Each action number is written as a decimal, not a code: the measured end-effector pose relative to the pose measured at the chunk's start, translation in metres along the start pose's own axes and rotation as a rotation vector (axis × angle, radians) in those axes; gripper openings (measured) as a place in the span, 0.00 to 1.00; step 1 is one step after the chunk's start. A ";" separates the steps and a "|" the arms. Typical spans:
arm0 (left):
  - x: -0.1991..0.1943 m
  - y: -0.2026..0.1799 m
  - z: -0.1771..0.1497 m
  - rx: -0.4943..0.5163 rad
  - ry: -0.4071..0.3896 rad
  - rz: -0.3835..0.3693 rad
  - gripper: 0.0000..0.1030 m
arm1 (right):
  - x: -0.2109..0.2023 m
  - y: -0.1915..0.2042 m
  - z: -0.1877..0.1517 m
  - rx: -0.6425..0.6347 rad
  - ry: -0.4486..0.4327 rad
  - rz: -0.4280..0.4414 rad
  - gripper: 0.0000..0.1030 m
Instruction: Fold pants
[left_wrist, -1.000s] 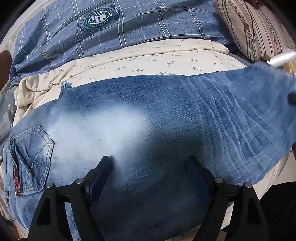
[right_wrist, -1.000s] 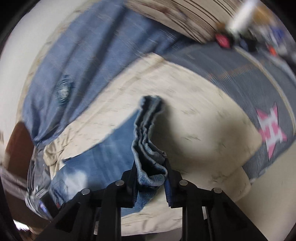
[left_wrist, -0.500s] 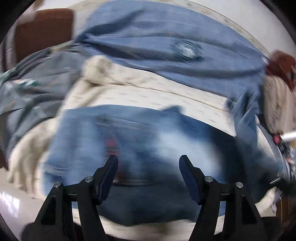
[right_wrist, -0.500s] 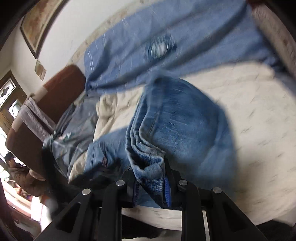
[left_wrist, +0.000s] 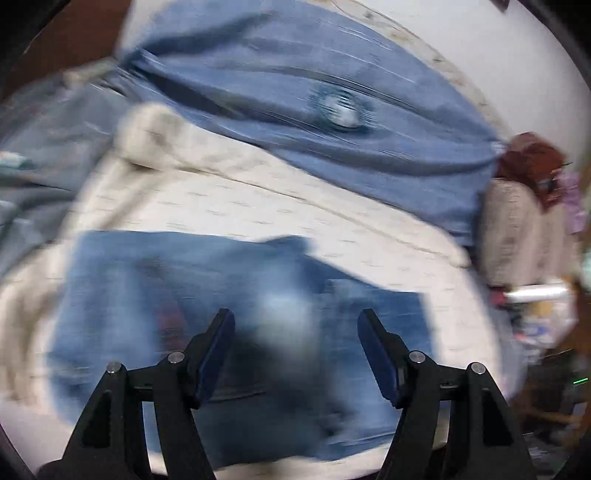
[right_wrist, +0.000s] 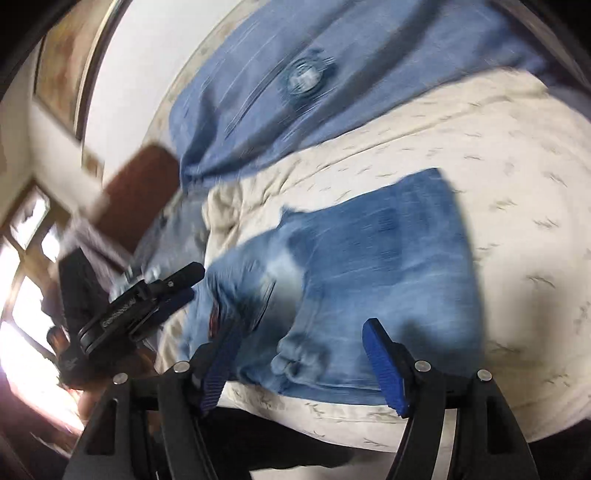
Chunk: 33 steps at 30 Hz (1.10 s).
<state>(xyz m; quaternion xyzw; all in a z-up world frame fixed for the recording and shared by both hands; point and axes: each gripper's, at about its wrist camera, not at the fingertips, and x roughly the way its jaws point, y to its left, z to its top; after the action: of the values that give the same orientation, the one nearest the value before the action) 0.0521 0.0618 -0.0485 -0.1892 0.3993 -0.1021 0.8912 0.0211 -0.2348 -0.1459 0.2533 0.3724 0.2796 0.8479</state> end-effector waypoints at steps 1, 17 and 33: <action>0.018 -0.005 0.005 -0.020 0.054 -0.067 0.68 | 0.004 -0.008 0.002 0.026 0.015 0.005 0.70; 0.121 -0.061 -0.003 0.380 0.153 0.431 0.00 | 0.030 -0.040 -0.011 -0.024 0.094 -0.001 0.70; 0.125 -0.055 -0.011 0.194 0.278 0.075 0.53 | 0.027 -0.043 -0.010 0.015 0.095 0.019 0.70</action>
<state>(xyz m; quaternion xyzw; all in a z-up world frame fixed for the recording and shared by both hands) 0.1244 -0.0325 -0.1168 -0.0713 0.5139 -0.1320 0.8446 0.0408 -0.2454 -0.1919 0.2494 0.4117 0.2964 0.8249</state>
